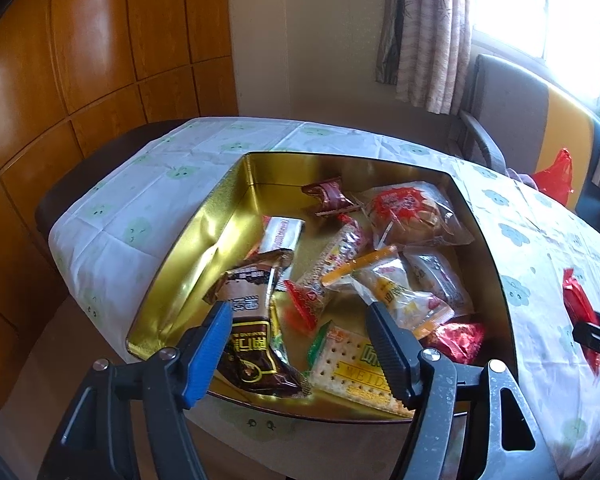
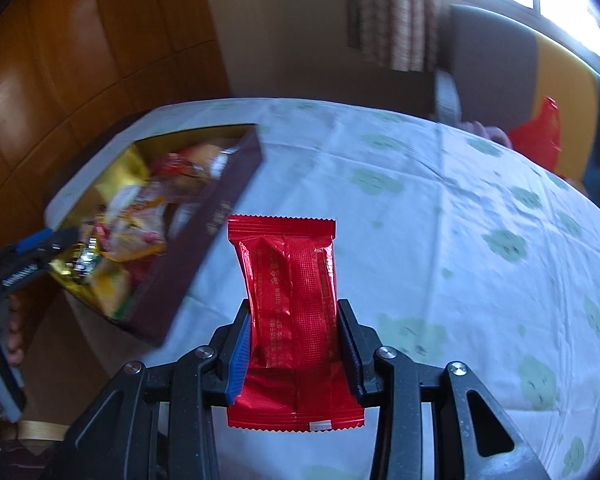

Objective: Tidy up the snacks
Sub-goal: 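Carry the red foil packet into the gold tin and open the right tool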

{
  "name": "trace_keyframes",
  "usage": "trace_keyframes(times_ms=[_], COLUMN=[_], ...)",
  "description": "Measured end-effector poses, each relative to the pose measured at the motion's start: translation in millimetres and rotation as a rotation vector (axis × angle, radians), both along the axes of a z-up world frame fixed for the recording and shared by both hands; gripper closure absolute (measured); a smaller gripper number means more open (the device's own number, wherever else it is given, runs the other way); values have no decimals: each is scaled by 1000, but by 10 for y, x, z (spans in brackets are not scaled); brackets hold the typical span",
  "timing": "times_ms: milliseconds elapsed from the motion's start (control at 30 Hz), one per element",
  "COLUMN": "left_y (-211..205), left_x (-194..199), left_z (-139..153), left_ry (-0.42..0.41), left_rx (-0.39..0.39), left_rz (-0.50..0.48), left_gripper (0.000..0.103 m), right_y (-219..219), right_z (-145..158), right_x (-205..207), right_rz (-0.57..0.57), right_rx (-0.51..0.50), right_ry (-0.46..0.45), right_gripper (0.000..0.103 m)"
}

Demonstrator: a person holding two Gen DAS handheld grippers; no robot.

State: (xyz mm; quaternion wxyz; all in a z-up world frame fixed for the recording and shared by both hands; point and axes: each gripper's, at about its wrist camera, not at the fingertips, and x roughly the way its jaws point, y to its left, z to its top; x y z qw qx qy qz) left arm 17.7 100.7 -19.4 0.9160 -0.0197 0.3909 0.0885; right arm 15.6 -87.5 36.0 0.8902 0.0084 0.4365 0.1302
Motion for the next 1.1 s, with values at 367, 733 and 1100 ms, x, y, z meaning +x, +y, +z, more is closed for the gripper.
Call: trace_keyframes(times_ms=[367, 733, 1100], left_y=[221, 226, 124], left_x=[39, 61, 17], left_z=[-2, -58, 54], left_ry=[-13, -1, -35], left_rx=[-17, -16, 19], left_rz=[77, 67, 55], left_gripper=[33, 30, 22], right_y=[1228, 1586, 1666], right_z=[261, -61, -169], right_x=[532, 740, 665], right_rz=[248, 307, 348], right_rx=[73, 40, -51], right_ry=[7, 66, 18], right_gripper=[62, 59, 81])
